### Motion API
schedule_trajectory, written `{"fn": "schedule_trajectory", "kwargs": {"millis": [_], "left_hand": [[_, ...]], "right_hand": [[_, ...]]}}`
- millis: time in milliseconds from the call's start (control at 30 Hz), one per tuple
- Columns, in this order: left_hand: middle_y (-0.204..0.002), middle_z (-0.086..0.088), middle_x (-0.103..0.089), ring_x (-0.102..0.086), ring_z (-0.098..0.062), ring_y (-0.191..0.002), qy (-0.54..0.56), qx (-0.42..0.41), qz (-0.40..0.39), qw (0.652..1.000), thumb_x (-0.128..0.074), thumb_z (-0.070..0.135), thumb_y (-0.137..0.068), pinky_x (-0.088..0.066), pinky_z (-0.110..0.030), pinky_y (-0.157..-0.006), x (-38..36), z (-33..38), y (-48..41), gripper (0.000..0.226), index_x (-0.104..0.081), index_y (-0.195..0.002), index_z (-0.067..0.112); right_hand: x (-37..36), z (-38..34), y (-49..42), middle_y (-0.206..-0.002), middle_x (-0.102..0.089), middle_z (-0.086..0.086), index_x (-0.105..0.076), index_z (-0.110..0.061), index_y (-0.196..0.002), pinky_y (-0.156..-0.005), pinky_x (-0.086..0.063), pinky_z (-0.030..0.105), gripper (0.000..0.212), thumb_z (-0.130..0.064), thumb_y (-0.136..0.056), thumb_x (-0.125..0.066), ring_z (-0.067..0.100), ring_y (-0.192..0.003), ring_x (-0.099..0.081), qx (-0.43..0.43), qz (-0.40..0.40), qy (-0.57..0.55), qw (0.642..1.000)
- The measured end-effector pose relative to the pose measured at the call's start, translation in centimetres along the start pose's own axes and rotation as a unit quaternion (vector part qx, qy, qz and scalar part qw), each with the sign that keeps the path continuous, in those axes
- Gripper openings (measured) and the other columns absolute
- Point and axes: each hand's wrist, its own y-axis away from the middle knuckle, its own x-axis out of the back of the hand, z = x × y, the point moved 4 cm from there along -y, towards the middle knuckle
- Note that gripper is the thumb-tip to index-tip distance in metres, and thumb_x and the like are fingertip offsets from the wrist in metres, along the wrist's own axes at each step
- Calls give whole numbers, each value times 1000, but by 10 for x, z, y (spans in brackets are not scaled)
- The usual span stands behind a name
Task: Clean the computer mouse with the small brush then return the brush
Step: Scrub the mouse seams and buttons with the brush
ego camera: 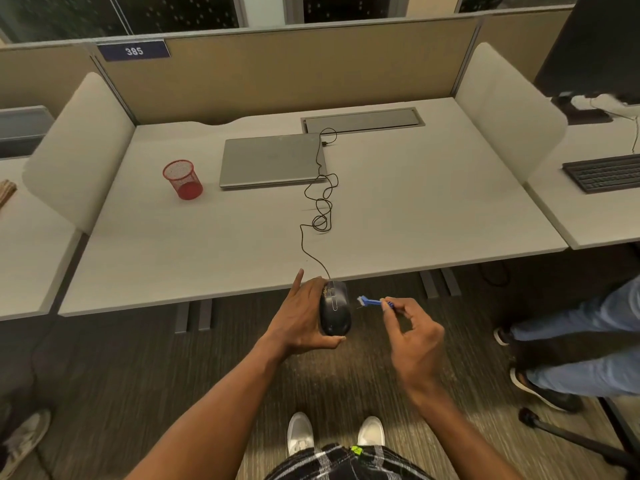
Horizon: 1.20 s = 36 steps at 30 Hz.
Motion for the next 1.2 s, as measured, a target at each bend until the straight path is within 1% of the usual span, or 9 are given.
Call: {"fn": "schedule_trajectory", "kwargs": {"millis": [67,233,500,633,733,867,967,1100,1200], "left_hand": [[-145,-6,-52,-46,-21,-141,-3,-1,-1,1000,-71,84,-69,2,-49,-131,-1,-1,0,118,-31,-152,11],[-145,-7,-52,-46,-22,-141,-3,-3,-7,1000,-69,86,-69,-1,-50,-130,-6,-1,-2,120,-30,-152,9],[-147,-8,-50,-44,-24,-144,-1,12,-25,1000,-66,93,-66,-1,-51,-130,-13,-8,-2,124,-25,-153,14],[-144,-6,-52,-48,-23,-140,2,10,-21,1000,-65,93,-66,-3,-51,-130,-12,-6,-2,122,-28,-151,14],[-141,-6,-53,-49,-22,-137,4,3,-18,1000,-65,92,-67,-4,-51,-130,-10,-2,-2,119,-29,-150,13],[-144,-6,-52,-47,-22,-141,0,1,-16,1000,-69,89,-68,-3,-50,-130,-7,-4,-3,119,-30,-150,13],[-147,-7,-51,-45,-21,-143,-4,-2,-13,1000,-69,86,-68,-3,-50,-130,-5,-4,-4,120,-30,-152,11],[-150,-9,-49,-43,-23,-144,-11,-4,-18,1000,-66,89,-69,-4,-51,-130,-8,-7,-5,121,-29,-153,10],[-151,-10,-48,-41,-23,-146,-18,-1,-26,1000,-63,94,-68,-3,-52,-130,-10,-8,-5,125,-28,-153,10]], "right_hand": [[2,-1,0,-98,-74,-1,-73,-12,-110,-73,-58,18,18,-7,-92,-73,7,-90,-70,30,-16,22,999],[-7,-10,9,-104,-73,0,-74,-10,-114,-83,-56,16,24,-4,-91,-74,6,-97,-68,110,-118,41,986],[-15,-16,22,-105,-72,-3,-73,-15,-112,-84,-57,17,19,-23,-97,-64,2,-97,-67,125,-200,15,972],[-17,-17,18,-103,-72,-4,-72,-17,-111,-83,-56,17,16,-18,-96,-68,1,-96,-66,120,-193,15,974],[-15,-18,13,-104,-72,-3,-72,-15,-112,-83,-56,17,17,-13,-95,-70,1,-97,-66,125,-161,22,979],[-14,-19,9,-106,-72,2,-73,-8,-114,-86,-57,22,24,-5,-91,-73,10,-100,-67,153,-125,44,979],[-18,-24,12,-108,-75,5,-73,-7,-117,-87,-59,28,26,-7,-90,-73,15,-103,-68,222,-147,98,959],[-30,-26,25,-111,-76,4,-73,-12,-115,-90,-57,29,29,-11,-87,-78,15,-104,-67,334,-213,167,903],[-33,-28,29,-105,-76,-1,-72,-17,-112,-87,-54,25,24,-15,-88,-77,10,-98,-65,351,-233,162,892]]}}
